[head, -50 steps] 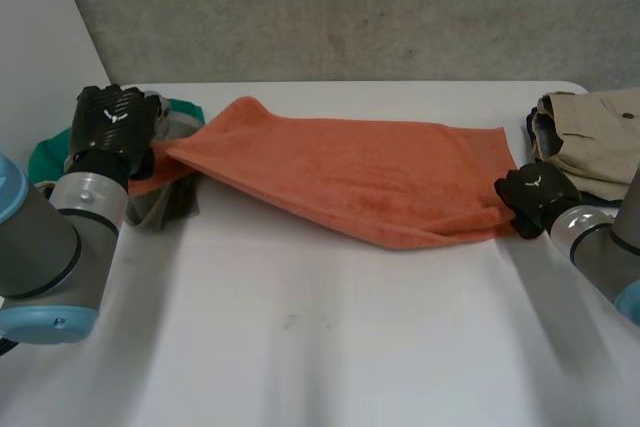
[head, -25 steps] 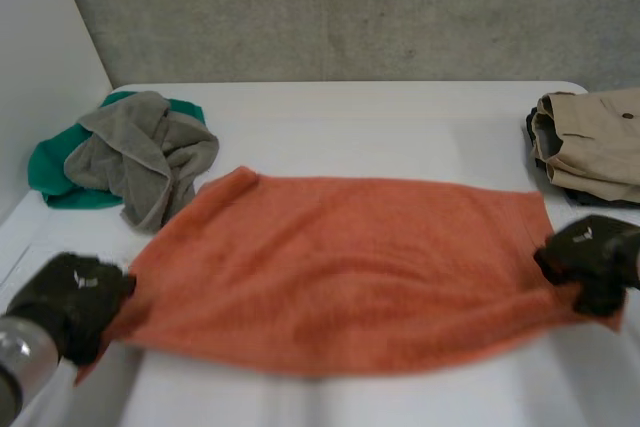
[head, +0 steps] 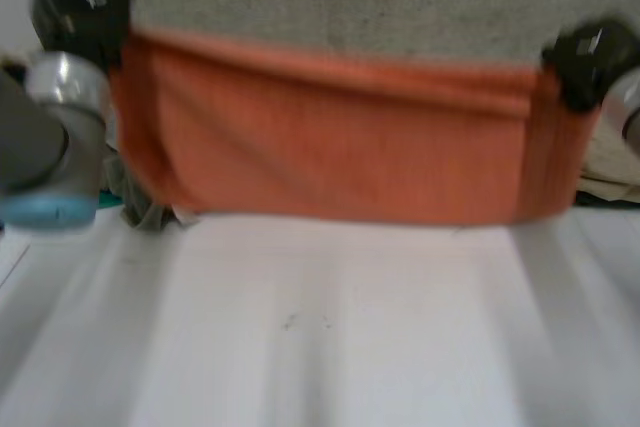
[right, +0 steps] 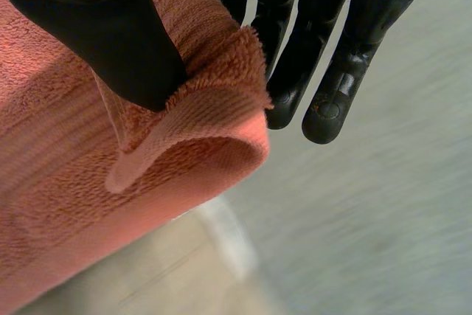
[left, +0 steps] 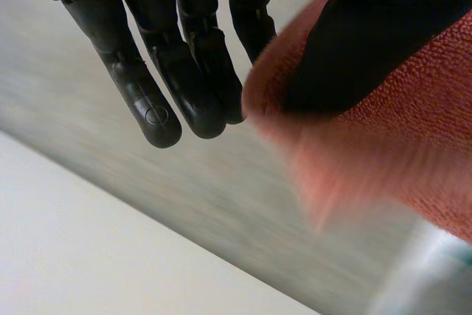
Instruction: Fold the laundry.
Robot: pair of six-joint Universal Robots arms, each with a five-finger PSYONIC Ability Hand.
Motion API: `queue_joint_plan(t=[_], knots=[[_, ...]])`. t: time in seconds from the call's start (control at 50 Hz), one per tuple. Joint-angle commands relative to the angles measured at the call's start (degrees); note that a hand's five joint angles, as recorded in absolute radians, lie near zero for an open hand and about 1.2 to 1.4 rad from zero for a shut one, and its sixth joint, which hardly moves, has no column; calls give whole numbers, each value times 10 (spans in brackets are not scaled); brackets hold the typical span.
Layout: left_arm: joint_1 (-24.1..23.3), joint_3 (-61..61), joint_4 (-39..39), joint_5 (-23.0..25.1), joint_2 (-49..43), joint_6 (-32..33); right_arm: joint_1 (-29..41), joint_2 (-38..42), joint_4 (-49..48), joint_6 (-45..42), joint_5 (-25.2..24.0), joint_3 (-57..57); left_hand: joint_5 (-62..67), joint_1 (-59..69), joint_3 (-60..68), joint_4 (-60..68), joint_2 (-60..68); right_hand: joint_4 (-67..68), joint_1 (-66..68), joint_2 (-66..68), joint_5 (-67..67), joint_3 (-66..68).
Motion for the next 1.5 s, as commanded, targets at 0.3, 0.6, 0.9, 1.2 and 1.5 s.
queue_joint_plan(t=[0.3,0.6,0.9,1.2,1.5], knots=[[22,-58,88,3,-7,-89,38,15,-139,89,17,11,135,160,116,111,116,119,243,130,135,121],[18,-265,44,29,-71,-27,35,104,90,55,23,52,135,160,116,111,116,119,243,130,135,121],[50,-420,-378,37,203,63,-99,-57,285,-193,19,283,135,160,116,111,116,119,243,130,135,121],[-12,-290,-169,41,54,44,-73,3,123,-106,21,212,135,160,116,111,116,119,243,130,135,121],[-46,-73,3,24,-186,38,-23,181,65,-109,134,33,135,160,116,111,116,119,243,130,135,121]])
